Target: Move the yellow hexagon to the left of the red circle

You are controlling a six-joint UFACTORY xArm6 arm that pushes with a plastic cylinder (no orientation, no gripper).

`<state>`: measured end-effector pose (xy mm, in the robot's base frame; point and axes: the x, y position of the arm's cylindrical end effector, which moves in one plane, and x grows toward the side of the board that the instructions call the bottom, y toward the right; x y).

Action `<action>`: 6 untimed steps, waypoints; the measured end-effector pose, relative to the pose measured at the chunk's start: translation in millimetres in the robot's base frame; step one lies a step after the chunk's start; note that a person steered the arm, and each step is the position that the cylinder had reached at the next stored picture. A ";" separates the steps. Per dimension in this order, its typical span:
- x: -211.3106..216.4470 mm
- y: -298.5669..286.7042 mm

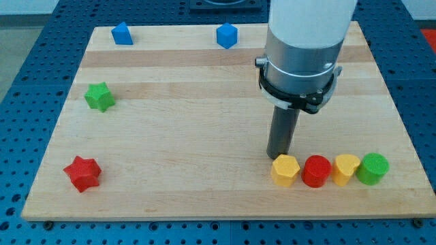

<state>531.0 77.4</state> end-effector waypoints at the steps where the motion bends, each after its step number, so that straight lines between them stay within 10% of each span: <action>1: -0.8 0.0; 6: -172.4 -128.5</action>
